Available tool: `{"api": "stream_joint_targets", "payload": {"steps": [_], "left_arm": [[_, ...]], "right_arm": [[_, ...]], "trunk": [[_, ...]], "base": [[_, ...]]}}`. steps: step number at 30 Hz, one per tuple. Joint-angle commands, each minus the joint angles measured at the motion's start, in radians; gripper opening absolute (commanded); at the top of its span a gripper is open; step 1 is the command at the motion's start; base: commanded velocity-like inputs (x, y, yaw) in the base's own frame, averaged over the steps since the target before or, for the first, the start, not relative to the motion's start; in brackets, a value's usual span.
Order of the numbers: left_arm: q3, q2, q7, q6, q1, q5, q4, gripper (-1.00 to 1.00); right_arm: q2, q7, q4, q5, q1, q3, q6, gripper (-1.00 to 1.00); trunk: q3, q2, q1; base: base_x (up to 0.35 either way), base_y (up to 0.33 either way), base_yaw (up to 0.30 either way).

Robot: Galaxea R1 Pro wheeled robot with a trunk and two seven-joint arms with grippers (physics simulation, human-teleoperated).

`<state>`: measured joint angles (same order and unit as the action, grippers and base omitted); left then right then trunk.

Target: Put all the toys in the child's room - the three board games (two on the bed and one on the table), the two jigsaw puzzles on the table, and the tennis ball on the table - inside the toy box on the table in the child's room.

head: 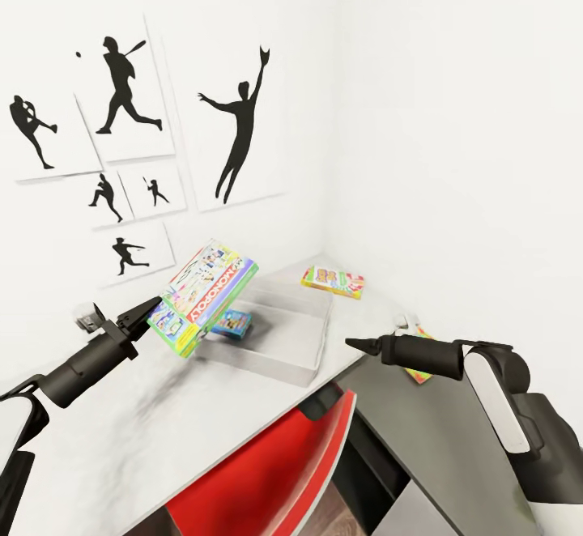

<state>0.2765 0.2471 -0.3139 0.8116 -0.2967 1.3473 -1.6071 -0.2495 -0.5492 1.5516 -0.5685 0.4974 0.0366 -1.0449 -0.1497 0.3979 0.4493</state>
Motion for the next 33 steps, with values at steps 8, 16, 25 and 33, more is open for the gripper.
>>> {"api": "stream_joint_targets", "payload": {"steps": [8, 16, 25, 33], "left_arm": [[0.001, 0.000, -0.002, 0.006, -0.001, 0.001, 0.000, -1.00], [0.001, 0.000, -0.002, 0.006, -0.002, 0.001, 0.001, -1.00], [0.001, 0.000, -0.001, 0.006, -0.002, 0.001, 0.001, -1.00], [0.000, 0.000, 0.001, 0.007, -0.002, 0.000, 0.000, -1.00]], "right_arm": [[0.000, -0.008, 0.000, 0.007, 0.001, 0.000, -0.002, 1.00], [0.000, -0.008, 0.001, 0.007, 0.000, 0.001, -0.002, 1.00], [0.000, -0.008, 0.000, 0.007, 0.001, 0.001, -0.002, 1.00], [0.000, -0.008, -0.001, 0.007, 0.001, 0.000, -0.002, 1.00]], "trunk": [[-0.002, 0.002, 0.001], [-0.002, 0.002, 0.001], [-0.002, 0.002, 0.001], [-0.002, 0.002, 0.001]], "base": [[0.023, 0.000, 0.000], [0.037, 0.000, 0.000], [0.129, 0.000, 0.000], [0.023, 0.000, 0.000]]}}
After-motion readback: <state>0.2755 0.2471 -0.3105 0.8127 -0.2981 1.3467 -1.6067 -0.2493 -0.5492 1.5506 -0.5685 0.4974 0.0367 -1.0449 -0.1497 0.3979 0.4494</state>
